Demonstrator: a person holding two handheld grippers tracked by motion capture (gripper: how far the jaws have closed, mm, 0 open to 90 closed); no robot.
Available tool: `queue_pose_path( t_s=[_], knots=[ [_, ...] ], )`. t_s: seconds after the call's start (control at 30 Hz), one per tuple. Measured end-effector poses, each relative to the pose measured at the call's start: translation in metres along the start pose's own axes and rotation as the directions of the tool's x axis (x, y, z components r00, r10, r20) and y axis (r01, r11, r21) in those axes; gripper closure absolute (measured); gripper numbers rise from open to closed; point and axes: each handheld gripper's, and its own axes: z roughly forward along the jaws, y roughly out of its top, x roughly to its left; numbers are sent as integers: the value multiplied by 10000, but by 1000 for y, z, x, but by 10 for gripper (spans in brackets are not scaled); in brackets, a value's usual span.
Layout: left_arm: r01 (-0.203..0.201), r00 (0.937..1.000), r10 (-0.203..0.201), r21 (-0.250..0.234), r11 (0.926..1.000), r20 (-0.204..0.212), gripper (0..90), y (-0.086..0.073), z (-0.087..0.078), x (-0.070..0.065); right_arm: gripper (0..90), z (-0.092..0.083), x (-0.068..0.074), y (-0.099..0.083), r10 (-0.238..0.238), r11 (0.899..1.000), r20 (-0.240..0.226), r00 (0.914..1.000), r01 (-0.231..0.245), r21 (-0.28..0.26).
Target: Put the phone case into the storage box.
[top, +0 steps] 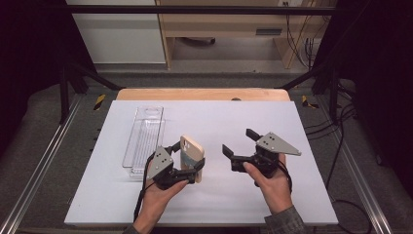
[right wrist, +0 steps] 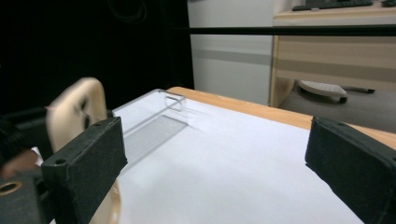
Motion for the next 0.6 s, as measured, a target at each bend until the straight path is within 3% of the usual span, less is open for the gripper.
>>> queue_pose_path(
  t_s=[0.2,0.43,0.47,0.6],
  knots=[
    [84,9993,-87,-74,9999,-355,112,18,3,5,61,-7,-20,-16,95,9999,464,9989,-102,133],
    [-263,9954,275,145,9995,-923,112,39,4,10,81,-17,-38,-33,154,9998,824,9965,-166,141],
    [-511,9923,539,280,9983,-1111,112,46,6,12,97,-19,-42,-35,193,9998,864,9961,-198,57],
    [-665,9888,719,458,9967,-1304,112,56,8,17,97,-22,-49,-38,66,9999,947,9955,-74,76]
  ],
)
